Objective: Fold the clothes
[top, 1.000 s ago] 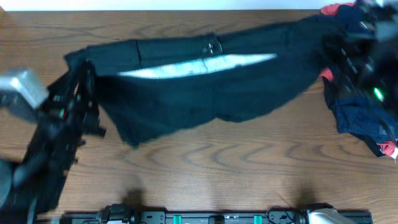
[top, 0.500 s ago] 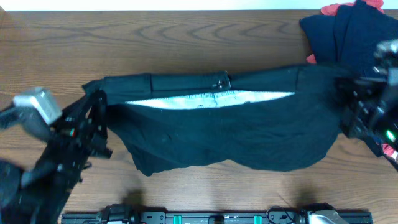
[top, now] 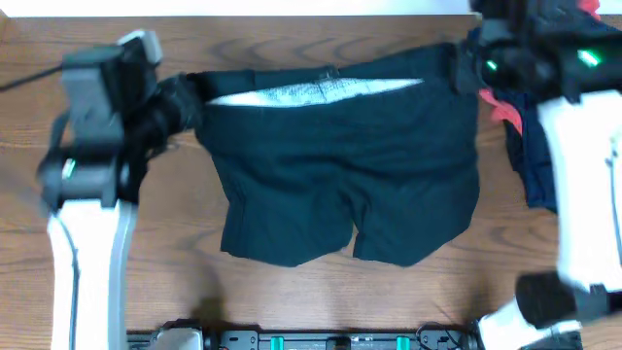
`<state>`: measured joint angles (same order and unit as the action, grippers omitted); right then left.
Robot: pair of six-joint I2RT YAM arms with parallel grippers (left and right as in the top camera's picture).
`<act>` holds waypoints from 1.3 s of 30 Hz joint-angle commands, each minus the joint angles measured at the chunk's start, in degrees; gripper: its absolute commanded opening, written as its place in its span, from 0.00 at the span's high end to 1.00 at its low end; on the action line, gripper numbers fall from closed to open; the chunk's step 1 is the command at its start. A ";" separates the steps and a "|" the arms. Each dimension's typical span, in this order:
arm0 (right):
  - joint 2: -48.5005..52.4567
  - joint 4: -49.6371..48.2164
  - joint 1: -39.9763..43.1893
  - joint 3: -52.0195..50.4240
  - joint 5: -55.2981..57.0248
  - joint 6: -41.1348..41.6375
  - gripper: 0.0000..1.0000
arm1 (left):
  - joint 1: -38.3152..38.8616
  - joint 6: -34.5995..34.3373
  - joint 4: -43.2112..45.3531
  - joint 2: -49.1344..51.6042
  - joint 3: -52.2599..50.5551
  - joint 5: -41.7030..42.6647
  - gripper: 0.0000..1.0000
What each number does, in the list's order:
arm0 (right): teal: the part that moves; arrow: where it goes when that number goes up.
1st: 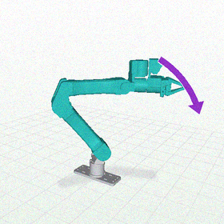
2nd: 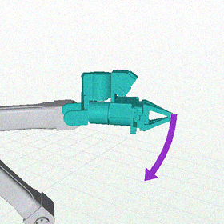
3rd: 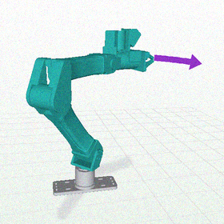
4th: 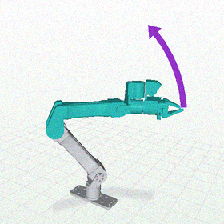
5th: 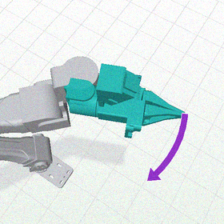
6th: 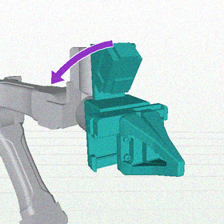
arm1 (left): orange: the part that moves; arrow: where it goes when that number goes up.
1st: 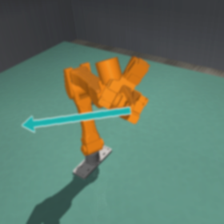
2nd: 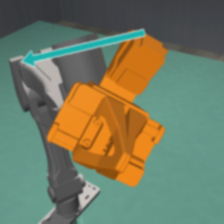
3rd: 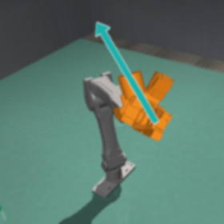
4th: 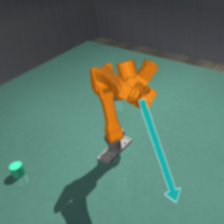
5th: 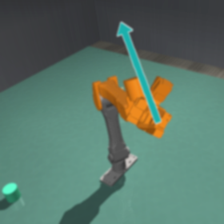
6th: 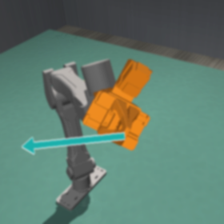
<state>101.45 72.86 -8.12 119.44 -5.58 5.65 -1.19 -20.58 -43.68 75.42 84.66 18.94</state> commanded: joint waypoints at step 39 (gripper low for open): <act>25.20 -18.34 0.94 -0.31 -4.33 0.81 0.01 | 2.64 6.69 10.34 24.24 0.66 -11.91 0.02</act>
<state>127.39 50.81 -5.69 119.04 -7.33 8.27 1.23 -16.40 -28.67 98.89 85.14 7.49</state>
